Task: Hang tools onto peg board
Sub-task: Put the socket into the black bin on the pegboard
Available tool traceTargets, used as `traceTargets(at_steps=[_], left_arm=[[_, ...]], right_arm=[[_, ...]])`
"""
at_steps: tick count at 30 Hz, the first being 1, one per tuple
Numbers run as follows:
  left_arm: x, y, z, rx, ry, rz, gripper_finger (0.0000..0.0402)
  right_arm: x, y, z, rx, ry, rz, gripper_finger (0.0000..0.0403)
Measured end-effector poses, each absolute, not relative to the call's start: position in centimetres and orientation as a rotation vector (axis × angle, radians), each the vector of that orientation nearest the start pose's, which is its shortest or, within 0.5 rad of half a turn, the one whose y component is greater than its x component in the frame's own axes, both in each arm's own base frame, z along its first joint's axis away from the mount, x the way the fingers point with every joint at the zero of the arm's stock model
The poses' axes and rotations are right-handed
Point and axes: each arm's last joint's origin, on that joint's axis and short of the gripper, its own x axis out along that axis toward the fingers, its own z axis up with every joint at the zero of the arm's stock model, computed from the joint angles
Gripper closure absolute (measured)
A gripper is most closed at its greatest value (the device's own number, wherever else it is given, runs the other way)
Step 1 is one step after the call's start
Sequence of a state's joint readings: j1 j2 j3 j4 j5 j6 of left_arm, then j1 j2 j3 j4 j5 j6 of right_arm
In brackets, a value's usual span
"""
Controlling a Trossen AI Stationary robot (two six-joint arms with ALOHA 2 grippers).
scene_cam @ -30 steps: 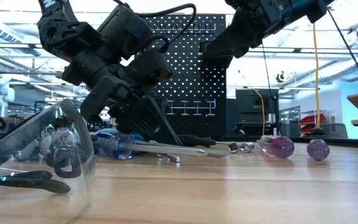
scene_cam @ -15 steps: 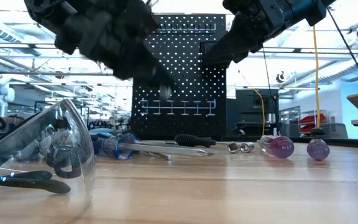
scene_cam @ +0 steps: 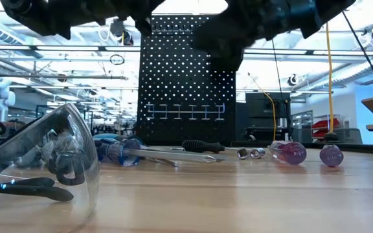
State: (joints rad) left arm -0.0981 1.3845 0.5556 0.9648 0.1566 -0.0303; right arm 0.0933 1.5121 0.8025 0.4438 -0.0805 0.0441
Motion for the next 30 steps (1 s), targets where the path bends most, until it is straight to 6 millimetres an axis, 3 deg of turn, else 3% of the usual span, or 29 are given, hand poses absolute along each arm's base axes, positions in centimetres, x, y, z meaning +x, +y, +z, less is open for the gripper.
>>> traceTargets(at_steps=[7,15,30], left_arm=[[27.8,-0.8,23.1,-0.129,-0.092,-0.048,0.0341],[28.3,-1.0,22.0,-0.126,-0.046,-0.060,0.0341],[28.3,-1.4,22.4,-0.127,-0.087,-0.061,0.0341]], right_arm=[[32.5,3.1,23.7,0.085,0.156,0.098,0.0243],[32.5,2.8,23.6,0.097,0.165,0.000,0.0243],[32.5,2.6,23.6,0.093,0.162,-0.053,0.0243]])
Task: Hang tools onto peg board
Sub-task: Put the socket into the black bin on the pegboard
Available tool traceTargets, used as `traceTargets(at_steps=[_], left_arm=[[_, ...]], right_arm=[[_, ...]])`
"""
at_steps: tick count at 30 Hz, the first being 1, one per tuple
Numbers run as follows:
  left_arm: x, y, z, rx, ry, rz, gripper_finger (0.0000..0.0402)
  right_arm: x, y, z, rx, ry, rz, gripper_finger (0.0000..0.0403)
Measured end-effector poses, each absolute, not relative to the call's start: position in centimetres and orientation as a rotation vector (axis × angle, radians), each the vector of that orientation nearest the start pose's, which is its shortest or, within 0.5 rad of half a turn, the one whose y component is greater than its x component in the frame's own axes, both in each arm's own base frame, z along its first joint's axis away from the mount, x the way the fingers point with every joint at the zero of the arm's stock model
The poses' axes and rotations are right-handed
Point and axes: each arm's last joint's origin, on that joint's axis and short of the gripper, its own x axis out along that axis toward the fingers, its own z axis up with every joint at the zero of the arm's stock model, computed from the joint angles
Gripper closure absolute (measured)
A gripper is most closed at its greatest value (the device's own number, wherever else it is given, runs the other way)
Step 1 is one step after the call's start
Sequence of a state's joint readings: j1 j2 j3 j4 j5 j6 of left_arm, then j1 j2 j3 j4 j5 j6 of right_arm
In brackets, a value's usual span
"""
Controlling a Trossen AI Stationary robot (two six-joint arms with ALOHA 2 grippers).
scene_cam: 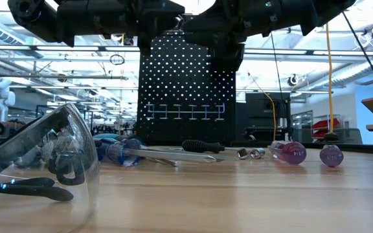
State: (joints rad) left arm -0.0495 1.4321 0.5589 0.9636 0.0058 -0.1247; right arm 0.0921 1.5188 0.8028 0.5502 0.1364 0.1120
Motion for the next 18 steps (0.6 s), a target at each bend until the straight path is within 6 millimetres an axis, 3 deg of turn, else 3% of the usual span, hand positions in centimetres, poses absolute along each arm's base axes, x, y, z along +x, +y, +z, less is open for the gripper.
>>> traceTargets(at_steps=[9,18], left_arm=[[30.1,-2.3,21.8,-0.102,-0.060,-0.041,0.0341],[30.2,-2.3,21.5,-0.101,-0.053,-0.015,0.0341]], right_arm=[[32.5,2.6,23.6,0.094,0.158,-0.044,0.0243],[32.5,2.6,23.6,0.094,0.158,-0.046,0.0243]])
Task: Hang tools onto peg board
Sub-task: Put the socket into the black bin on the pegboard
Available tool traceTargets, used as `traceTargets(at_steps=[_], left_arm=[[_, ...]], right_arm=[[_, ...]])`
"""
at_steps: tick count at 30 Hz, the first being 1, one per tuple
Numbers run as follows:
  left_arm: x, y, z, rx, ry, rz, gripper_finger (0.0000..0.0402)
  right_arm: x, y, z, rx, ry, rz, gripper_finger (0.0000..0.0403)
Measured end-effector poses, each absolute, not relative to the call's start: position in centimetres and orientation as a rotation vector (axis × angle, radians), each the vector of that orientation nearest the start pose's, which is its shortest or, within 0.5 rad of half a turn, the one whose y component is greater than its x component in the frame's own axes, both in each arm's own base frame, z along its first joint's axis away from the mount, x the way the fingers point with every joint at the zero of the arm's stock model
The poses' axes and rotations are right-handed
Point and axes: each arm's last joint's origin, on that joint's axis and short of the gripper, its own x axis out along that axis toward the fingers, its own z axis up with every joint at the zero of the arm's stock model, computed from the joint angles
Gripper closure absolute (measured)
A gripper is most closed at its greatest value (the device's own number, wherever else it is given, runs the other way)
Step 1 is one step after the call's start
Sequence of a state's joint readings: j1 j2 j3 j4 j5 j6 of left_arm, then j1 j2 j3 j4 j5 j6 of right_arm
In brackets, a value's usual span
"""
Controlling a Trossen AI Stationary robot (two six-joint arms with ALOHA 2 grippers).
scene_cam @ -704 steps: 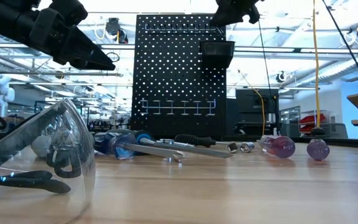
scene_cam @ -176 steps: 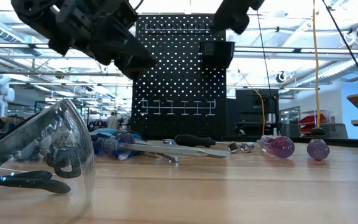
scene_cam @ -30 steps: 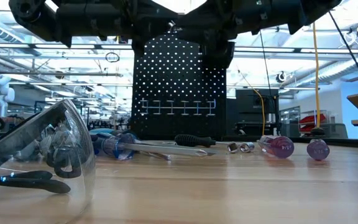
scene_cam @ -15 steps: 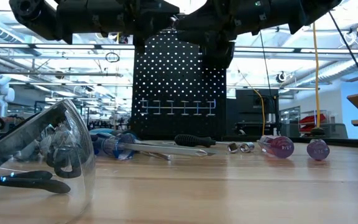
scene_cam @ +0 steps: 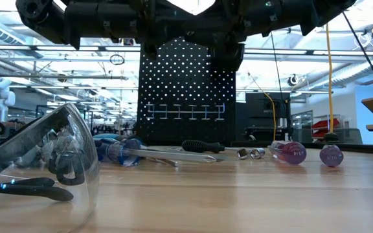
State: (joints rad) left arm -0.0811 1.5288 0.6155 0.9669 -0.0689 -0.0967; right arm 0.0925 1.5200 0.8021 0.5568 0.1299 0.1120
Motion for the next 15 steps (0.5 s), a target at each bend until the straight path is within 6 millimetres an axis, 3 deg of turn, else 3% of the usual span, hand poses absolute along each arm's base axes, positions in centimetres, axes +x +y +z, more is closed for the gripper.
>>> traceTargets(at_steps=[9,15], left_arm=[[30.18,-2.25,21.53,-0.074,-0.054,-0.014,0.0341],[30.19,-2.24,21.57,-0.073,-0.055,-0.011,0.0324]], right_arm=[[32.48,2.62,23.58,0.093,0.156,-0.053,0.0248],[32.49,2.60,23.71,0.095,0.143,-0.058,0.0292]])
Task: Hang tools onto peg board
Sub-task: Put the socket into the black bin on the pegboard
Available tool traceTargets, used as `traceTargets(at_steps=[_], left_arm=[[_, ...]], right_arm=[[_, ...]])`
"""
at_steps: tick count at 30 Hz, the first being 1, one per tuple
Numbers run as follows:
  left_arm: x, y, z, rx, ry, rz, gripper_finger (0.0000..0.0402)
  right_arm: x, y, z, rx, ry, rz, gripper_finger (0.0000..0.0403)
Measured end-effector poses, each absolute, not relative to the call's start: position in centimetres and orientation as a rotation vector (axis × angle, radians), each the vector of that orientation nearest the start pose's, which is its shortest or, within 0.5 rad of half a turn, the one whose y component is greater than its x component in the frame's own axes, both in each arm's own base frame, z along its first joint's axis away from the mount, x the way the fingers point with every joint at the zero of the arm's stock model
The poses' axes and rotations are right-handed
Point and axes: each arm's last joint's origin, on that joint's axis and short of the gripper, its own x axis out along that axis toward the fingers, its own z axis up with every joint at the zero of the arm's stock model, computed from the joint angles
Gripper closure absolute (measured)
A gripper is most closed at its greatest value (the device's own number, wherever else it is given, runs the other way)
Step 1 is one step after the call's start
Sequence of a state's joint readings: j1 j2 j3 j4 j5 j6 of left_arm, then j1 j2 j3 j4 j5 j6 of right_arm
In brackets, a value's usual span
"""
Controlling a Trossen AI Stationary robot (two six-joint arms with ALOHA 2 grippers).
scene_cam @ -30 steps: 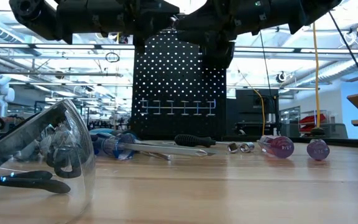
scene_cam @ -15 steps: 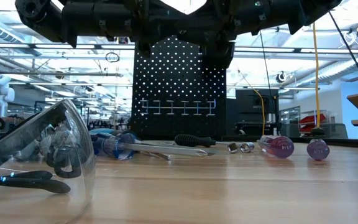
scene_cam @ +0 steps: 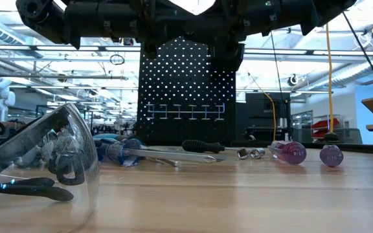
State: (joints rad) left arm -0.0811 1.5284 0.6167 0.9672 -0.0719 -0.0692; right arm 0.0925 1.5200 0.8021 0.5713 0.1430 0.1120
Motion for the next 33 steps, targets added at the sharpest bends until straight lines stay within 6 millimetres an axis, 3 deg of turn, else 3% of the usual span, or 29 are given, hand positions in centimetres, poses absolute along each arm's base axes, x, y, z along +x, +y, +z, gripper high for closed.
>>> traceTargets(at_steps=[6,17,26,33], left_arm=[[30.2,-2.2,21.6,-0.068,-0.055,-0.007,0.0312],[30.2,-2.2,21.4,-0.023,-0.035,0.006,0.0305],[30.1,-2.1,21.1,-0.019,0.017,0.013,0.0228],[28.8,-1.9,22.4,-0.012,0.067,-0.018,0.0189]], right_arm=[[32.5,2.6,23.6,0.101,0.147,-0.072,0.0352],[32.5,2.5,23.6,0.093,0.148,-0.076,0.0355],[32.4,2.5,23.3,0.081,0.180,-0.113,0.0355],[32.4,2.4,23.6,0.083,0.165,-0.149,0.0355]])
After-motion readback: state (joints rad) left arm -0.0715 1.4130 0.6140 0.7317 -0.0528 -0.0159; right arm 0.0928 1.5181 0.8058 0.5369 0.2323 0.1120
